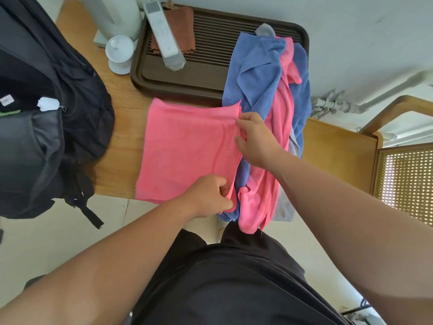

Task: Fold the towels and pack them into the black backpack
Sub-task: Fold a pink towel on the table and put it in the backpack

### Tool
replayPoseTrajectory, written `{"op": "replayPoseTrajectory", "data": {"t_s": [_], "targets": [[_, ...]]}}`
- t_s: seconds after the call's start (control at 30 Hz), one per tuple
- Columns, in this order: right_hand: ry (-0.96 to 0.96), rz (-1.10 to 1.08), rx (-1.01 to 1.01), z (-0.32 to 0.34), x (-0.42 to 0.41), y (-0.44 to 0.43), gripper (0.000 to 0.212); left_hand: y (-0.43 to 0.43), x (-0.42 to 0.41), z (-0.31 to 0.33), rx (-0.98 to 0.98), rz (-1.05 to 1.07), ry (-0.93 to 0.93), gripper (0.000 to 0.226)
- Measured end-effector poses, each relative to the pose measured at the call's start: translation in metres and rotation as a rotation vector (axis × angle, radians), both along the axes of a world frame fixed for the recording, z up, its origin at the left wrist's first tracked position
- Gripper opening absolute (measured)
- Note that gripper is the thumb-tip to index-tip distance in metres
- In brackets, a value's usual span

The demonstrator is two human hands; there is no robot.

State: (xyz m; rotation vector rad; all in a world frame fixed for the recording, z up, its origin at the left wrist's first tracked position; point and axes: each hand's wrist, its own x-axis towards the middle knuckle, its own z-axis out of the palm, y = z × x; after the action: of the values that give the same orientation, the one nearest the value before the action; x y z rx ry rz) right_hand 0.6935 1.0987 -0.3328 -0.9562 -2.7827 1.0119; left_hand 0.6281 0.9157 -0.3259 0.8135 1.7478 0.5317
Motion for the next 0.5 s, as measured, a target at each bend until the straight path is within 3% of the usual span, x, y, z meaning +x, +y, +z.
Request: {"op": "replayPoseTrajectory", "data": {"t_s": [0.1,0.2,0.33,0.5], "targets": [[-0.179,0.051,-0.055,-0.008,0.005,-0.002,0.03,0.004,0.009,-0.012,-0.023,-0.109,0.046,0.007],[-0.315,0.017,-0.101,-0.01,0.004,-0.005,0.043,0.005,0.008,-0.022,-0.069,-0.089,0.008,0.006],[-0.234,-0.124,-0.089,-0.002,-0.01,-0.008,0.058,0.008,-0.018,-0.016,-0.014,0.067,0.1,0.005],[-0.263,-0.249,0.078,-0.001,-0.036,-0.01,0.065,0.009,-0.087,-0.016,0.016,0.195,0.406,0.01]]}}
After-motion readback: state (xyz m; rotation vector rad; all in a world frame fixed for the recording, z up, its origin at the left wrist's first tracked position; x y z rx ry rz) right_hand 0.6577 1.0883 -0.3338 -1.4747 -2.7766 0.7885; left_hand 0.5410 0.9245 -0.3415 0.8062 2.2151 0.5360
